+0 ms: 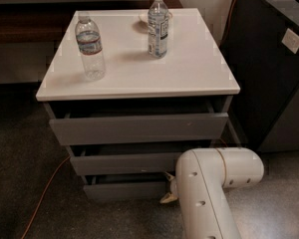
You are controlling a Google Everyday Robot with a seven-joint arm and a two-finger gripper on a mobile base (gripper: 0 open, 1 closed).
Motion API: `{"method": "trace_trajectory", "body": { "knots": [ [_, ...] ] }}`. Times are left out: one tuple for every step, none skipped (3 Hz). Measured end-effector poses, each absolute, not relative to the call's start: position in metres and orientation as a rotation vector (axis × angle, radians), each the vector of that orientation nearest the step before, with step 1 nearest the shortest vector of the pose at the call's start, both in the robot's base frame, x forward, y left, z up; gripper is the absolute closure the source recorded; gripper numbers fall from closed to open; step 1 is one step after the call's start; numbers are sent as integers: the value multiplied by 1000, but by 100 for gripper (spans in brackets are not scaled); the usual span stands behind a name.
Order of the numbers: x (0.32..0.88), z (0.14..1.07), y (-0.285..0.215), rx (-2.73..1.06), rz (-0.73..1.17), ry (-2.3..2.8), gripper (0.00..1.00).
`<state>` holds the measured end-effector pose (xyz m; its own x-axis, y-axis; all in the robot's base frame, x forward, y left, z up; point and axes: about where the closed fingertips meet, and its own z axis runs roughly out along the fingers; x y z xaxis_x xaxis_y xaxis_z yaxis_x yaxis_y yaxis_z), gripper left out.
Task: Place water bottle into bottom drawer
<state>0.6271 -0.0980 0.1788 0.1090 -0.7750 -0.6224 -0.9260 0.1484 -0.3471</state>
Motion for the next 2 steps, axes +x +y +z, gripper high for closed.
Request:
{"method": "trace_trajectory", "body": {
  "knots": [
    [625,176,-90,-1701,280,1719,49],
    [621,176,-88,-1710,292,1726,72]
  ]
}}
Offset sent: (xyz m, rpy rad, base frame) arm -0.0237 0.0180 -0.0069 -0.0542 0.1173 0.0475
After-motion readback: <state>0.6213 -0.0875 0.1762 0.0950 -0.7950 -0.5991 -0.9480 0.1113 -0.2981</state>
